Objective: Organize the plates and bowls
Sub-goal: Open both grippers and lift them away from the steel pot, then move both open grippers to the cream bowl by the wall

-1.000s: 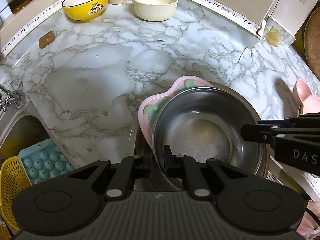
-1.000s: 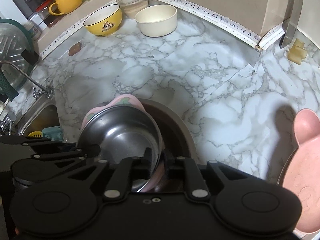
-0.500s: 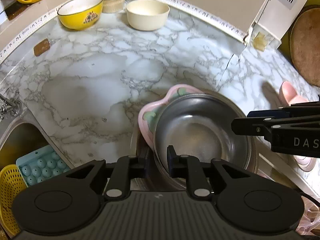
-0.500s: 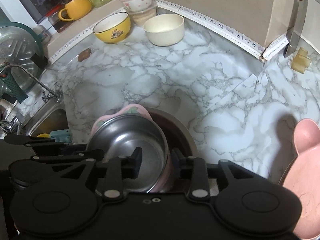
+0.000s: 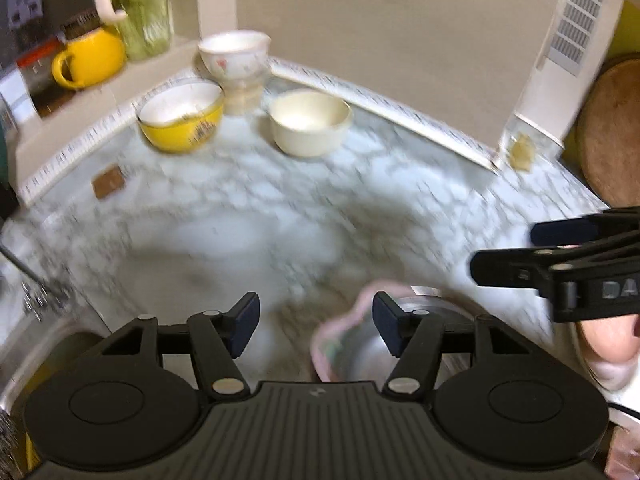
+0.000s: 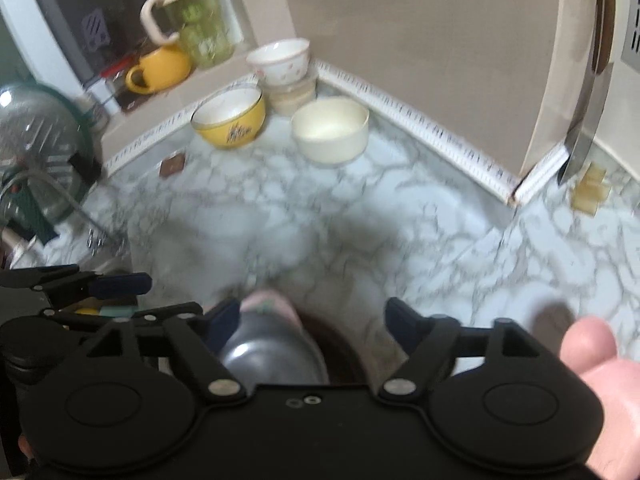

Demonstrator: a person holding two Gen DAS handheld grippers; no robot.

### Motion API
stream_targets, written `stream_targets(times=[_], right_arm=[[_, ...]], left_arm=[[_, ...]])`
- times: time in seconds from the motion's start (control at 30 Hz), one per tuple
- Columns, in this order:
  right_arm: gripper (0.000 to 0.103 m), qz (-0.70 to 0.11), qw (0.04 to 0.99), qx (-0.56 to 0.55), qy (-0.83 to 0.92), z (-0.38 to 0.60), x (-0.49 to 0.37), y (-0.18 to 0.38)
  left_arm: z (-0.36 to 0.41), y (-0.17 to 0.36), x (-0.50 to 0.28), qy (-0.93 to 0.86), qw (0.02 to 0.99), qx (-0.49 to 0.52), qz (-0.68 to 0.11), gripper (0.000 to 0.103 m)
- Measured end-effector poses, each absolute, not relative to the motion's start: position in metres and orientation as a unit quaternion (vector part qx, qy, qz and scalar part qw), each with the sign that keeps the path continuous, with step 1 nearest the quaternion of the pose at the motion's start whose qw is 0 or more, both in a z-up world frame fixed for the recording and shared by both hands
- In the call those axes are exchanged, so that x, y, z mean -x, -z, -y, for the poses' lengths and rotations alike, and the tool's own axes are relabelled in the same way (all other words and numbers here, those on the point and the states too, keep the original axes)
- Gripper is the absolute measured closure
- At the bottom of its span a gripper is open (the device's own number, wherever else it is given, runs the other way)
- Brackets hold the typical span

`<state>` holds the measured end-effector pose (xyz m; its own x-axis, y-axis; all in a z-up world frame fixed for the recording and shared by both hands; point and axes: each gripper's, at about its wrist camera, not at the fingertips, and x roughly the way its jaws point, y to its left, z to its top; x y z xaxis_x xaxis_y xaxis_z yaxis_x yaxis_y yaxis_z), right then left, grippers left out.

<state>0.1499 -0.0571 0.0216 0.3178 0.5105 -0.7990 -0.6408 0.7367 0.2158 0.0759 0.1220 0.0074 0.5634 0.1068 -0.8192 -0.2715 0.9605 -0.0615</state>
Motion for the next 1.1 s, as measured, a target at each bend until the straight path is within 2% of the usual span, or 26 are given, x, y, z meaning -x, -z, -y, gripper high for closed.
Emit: stream_targets(times=[0.07, 0.2, 0.53, 0.87, 1.1], right_arm=[[0.014, -0.457, 0.813, 0.068, -0.354, 0.053, -0.158, -0.025], [0.006, -0.445, 0.824, 0.067, -0.345, 0.041, -0.175, -0.030], [0.004, -0.438, 0.850, 0.036, -0.291, 0.013, -0.239, -0.023], [0.007, -0.446, 0.859, 0.023, -0.251, -0.020, -0.288, 0.002], [0.018, -0.453, 0.859, 0.032, -0.236, -0.050, -0.310, 0.026]], left_arm=[[-0.130, -0.009, -0.085, -0.119, 0.882, 0.091, -0.446, 0.031], [-0.153, -0.013, -0.110, -0.139, 0.884, 0.088, -0.438, 0.031], [-0.211, -0.016, -0.188, -0.139, 0.875, 0.157, -0.437, 0.031], [-0.238, 0.002, -0.259, -0.143, 0.868, 0.194, -0.435, 0.031], [-0.243, 0.028, -0.301, -0.132, 0.867, 0.178, -0.447, 0.031]])
